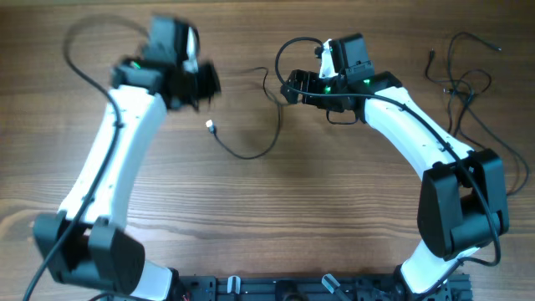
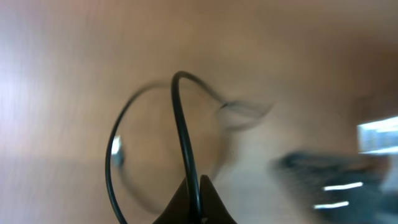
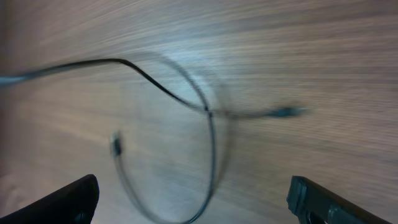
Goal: Untangle cables
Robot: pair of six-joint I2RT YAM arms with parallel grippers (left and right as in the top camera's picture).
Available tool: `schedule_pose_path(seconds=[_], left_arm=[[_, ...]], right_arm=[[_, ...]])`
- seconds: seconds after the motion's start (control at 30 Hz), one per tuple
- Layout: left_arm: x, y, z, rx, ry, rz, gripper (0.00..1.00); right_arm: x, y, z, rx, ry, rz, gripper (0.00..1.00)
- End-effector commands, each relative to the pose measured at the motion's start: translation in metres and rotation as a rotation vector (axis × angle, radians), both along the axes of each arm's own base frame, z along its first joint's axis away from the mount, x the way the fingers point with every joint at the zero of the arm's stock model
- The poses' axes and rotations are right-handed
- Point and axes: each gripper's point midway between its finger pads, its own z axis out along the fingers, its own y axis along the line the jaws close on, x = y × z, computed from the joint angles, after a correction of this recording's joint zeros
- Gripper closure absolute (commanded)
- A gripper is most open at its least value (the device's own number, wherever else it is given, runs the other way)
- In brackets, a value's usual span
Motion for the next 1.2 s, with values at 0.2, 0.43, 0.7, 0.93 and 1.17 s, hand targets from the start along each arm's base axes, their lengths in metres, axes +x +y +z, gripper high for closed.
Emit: schedule_pose_path(seconds=[0.2, 0.43, 0.7, 0.93, 1.17], left_arm=[[0.033, -0.011, 0.231, -0.133, -0.654, -0.037, 0.96], [0.043, -0.014, 0.2, -0.118, -0.563, -0.038, 0.96], [0.003, -0.034, -0.001, 0.015, 0.185, -0.091, 0.96], [-0.057, -0.041, -0.098, 0.135, 0.672, -0.137, 0.96], [-0.099, -0.054, -0.112, 0.228, 0.838, -0.227, 0.94]], right_arm=[[0.0, 0.041, 0.065, 0.54, 0.223, -0.049, 0.0], [0.001, 0.041, 0.066, 0.59, 0.329, -0.145, 0.0], [-0.009, 0.02, 0.027, 0.375, 0.294, -0.157, 0.0], [-0.016, 0.005, 0.008, 0.261, 0.304, -0.191, 0.0], [-0.013, -0.014, -0.007, 0.14, 0.272, -0.236, 0.0]])
